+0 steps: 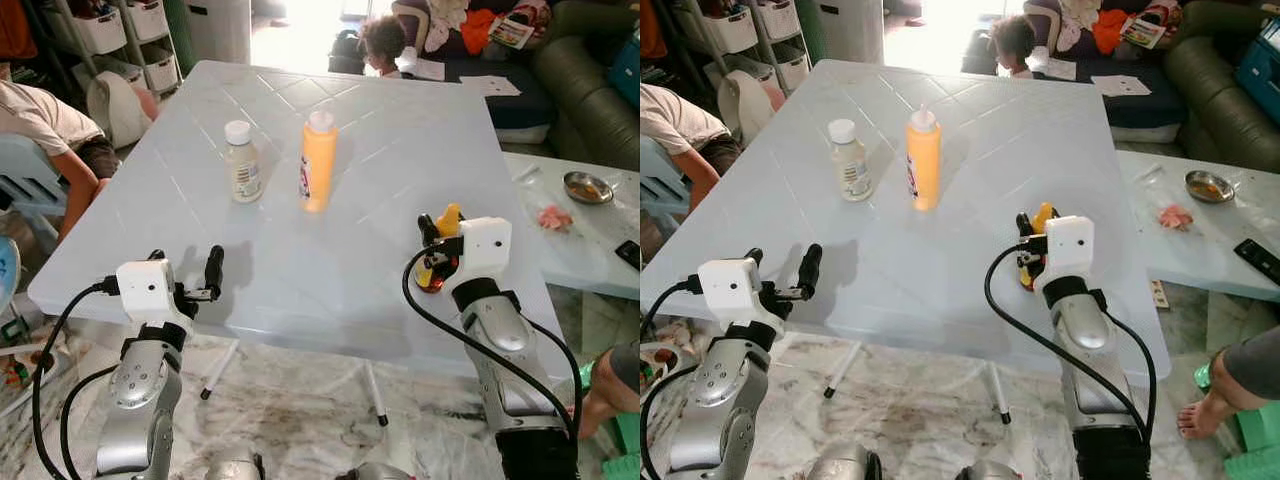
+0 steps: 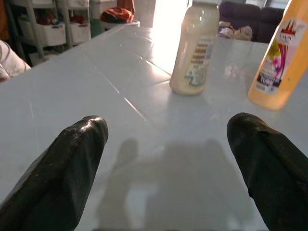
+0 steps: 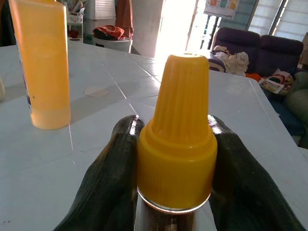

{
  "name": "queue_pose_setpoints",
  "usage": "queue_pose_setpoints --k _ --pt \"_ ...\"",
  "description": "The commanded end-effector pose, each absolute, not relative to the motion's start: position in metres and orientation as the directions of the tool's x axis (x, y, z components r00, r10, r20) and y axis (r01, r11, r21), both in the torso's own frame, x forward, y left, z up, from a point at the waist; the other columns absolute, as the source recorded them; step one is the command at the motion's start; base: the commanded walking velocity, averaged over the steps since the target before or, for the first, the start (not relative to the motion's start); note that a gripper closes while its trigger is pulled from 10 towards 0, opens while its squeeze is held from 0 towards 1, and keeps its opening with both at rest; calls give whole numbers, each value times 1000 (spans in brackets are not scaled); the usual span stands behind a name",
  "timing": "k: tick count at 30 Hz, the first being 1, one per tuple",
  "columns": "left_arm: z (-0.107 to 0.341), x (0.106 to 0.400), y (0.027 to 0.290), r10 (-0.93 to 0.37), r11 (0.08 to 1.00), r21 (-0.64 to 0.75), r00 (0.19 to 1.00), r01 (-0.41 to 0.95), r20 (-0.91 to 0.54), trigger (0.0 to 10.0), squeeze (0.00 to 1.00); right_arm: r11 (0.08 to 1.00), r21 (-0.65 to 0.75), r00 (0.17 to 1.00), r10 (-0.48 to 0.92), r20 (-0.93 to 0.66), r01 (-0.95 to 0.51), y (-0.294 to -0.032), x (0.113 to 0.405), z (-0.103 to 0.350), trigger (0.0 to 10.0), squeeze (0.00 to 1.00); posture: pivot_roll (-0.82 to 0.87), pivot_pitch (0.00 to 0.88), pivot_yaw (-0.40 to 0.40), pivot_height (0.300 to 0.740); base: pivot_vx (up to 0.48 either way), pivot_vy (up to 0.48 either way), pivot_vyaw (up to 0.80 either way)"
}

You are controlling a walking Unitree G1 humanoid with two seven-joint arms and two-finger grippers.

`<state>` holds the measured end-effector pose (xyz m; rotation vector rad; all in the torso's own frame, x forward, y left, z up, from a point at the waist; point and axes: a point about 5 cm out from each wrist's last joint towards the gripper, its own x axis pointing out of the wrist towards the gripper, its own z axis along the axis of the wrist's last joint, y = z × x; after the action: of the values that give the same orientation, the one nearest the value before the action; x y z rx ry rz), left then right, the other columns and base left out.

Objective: Restocking fridge

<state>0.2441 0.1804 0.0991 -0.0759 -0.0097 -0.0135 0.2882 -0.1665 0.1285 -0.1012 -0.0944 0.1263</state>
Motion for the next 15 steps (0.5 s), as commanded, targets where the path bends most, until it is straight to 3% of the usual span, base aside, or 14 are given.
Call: queue_pose_setpoints --k 1,12,15 --pt "99 245 180 -17 997 -75 1000 17 1 10000 0 988 -108 987 122 106 -111 -169 291 133 10000 0 7 0 -46 740 -304 0 0" --pt "99 245 177 -31 997 -71 999 30 -14 10000 0 979 -154 974 158 159 -133 -165 292 144 10000 0 3 0 -43 740 -321 0 0" --pt "99 246 176 -32 997 -72 999 31 -15 10000 0 978 -154 972 168 162 -144 -163 292 144 10000 0 3 0 -43 740 -345 0 488"
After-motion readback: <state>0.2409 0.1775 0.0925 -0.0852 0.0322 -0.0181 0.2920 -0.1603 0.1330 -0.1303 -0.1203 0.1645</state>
